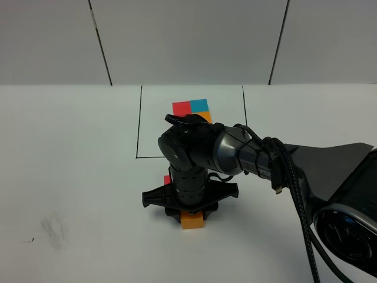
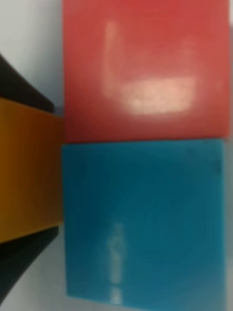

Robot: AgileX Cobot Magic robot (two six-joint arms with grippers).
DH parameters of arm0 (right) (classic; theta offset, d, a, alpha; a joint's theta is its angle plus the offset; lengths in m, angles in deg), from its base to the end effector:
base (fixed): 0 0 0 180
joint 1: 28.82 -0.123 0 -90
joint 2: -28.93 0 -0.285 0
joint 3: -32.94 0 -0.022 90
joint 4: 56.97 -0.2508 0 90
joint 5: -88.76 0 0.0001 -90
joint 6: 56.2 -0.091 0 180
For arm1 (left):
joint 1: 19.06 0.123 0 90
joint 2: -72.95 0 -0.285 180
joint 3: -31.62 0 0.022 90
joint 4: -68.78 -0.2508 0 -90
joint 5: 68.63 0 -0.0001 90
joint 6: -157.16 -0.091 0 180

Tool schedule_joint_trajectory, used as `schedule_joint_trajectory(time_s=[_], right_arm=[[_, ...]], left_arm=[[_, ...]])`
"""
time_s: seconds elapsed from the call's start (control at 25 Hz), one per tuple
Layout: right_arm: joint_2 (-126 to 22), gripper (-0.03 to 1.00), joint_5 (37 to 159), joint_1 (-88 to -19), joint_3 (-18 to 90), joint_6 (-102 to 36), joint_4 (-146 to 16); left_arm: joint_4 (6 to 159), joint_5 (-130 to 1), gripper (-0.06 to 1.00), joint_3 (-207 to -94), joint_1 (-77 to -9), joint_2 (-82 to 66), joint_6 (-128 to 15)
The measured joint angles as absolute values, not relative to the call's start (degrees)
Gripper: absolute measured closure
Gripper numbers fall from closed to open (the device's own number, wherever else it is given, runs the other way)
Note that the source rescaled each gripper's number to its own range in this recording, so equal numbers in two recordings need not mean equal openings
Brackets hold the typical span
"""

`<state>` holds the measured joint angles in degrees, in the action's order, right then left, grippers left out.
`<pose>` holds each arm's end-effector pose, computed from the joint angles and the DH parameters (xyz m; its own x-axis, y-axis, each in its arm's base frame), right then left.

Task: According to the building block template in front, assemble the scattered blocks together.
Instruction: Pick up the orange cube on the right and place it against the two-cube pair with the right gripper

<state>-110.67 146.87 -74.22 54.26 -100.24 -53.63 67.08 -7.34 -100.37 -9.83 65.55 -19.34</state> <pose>0.3220 0.3201 0.1176 -0.9954 -0.0525 -0.0804 -0.0532 0.9986 0.0063 -0.0077 0.0011 0.2792 -0.4343 -0.1180 -0.8930 -0.2038 0.9785 -0.0302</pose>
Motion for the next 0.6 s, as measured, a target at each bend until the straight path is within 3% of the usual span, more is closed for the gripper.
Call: schedule_joint_trajectory(time_s=[0.6], right_arm=[[-110.67, 0.76, 145.97, -74.22, 54.26, -101.57, -50.83]], left_arm=[[66.97, -7.34, -0.06, -100.37, -9.83, 65.55, -19.34]])
